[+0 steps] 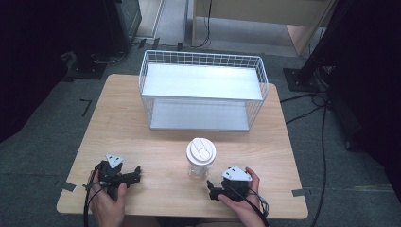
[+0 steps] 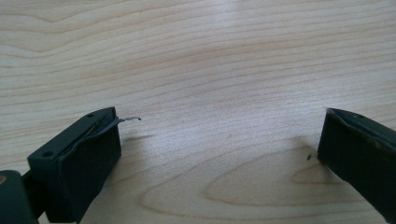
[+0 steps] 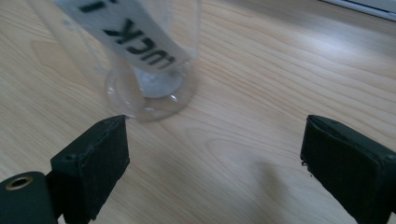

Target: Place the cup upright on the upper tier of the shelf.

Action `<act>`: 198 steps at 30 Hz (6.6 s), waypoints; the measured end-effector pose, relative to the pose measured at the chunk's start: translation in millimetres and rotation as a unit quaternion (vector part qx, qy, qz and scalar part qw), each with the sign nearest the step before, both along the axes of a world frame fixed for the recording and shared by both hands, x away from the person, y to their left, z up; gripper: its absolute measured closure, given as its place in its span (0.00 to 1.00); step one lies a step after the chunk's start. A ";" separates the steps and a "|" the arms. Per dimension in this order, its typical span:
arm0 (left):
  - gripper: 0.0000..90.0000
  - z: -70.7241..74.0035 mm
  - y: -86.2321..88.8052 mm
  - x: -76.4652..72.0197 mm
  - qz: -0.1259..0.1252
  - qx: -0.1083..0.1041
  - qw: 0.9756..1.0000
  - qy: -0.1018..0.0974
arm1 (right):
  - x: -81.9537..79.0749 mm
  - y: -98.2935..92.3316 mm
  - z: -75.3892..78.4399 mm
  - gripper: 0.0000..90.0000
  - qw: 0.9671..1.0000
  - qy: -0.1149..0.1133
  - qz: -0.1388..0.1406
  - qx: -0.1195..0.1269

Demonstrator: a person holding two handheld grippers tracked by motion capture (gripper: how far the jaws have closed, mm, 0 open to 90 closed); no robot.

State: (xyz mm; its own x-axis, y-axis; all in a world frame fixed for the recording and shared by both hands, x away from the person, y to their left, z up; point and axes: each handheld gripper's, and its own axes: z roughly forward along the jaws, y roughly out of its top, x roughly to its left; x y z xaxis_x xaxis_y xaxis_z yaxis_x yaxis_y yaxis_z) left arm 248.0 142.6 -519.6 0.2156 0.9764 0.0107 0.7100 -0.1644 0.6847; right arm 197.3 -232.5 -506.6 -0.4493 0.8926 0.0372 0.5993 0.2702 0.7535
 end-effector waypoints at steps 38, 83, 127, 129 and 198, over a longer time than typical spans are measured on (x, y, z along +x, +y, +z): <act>0.00 -0.1 -0.3 0.4 0.000 0.000 1.000 0.000 | 15.9 56.3 21.4 0.16 0.989 -0.116 -0.028 0.090; 0.00 0.1 -0.8 1.1 -0.002 0.000 1.000 0.000 | 49.5 64.7 97.1 0.16 0.958 -0.252 -0.051 0.129; 0.00 0.1 -0.8 1.1 -0.002 0.000 1.000 0.000 | 133.4 68.0 234.1 0.16 0.911 -0.389 -0.095 0.100; 0.00 0.1 -0.9 1.0 -0.002 -0.001 1.000 0.001 | 139.9 68.6 236.5 0.16 0.911 -0.391 -0.097 0.094; 0.00 0.0 -1.0 1.4 -0.003 0.001 1.000 0.000 | 163.2 18.9 155.0 0.00 0.950 -0.278 -0.106 0.092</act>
State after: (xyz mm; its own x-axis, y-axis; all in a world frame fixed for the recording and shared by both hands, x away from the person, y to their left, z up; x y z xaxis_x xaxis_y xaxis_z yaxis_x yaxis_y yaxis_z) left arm 249.3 141.5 -519.6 0.2213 0.9751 0.0128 0.7085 -0.1698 0.6849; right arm 360.4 -213.6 -351.6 -0.2568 0.9664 0.0118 0.1217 0.0203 0.9924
